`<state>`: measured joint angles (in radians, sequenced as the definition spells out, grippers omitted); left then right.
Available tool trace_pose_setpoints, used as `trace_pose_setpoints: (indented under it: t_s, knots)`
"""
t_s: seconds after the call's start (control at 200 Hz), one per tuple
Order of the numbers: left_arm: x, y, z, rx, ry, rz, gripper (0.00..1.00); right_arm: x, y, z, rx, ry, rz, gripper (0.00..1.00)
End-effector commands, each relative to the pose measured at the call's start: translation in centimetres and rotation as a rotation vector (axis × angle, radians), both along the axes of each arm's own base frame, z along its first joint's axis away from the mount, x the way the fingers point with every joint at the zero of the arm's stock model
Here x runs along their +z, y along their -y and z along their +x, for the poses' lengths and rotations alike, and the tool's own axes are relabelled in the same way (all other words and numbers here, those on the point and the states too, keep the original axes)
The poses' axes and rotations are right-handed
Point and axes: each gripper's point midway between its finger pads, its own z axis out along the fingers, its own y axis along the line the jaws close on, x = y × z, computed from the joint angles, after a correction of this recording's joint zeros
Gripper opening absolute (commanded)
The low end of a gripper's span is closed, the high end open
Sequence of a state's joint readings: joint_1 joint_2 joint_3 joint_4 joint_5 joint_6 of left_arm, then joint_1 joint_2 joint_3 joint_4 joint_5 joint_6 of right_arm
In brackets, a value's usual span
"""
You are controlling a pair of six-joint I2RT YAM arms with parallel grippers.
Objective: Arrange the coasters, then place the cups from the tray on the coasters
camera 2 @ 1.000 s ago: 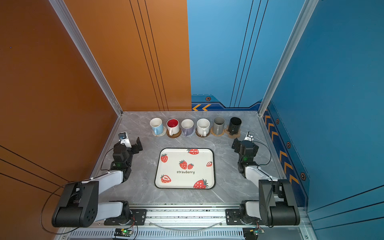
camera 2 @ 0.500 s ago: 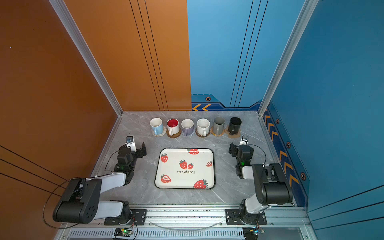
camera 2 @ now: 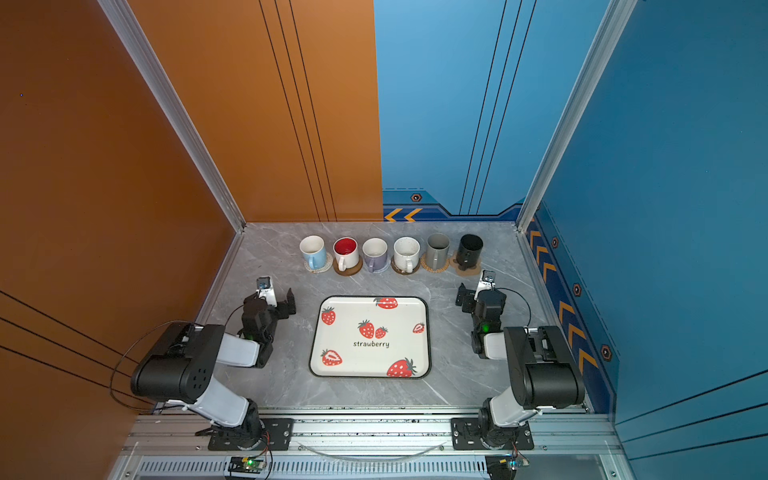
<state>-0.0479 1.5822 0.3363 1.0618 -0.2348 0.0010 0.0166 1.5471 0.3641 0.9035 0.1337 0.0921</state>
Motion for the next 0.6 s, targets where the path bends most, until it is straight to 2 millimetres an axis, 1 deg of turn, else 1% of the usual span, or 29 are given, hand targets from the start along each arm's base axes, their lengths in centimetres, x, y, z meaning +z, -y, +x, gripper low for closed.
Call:
trace_pose_setpoints:
  t_s: [0.0, 0.596]
  knots:
    - [-0.74, -0.52, -0.07, 0.029, -0.059, -0.003, 0.98, 0.61, -0.22, 0.22, 0.016, 0.023, -0.013, 1.00]
    - [-0.74, -0.45, -0.06, 0.029, -0.059, -0.002, 0.98, 0.53, -0.35, 0.34, 0.018, 0.015, -0.021, 1.00]
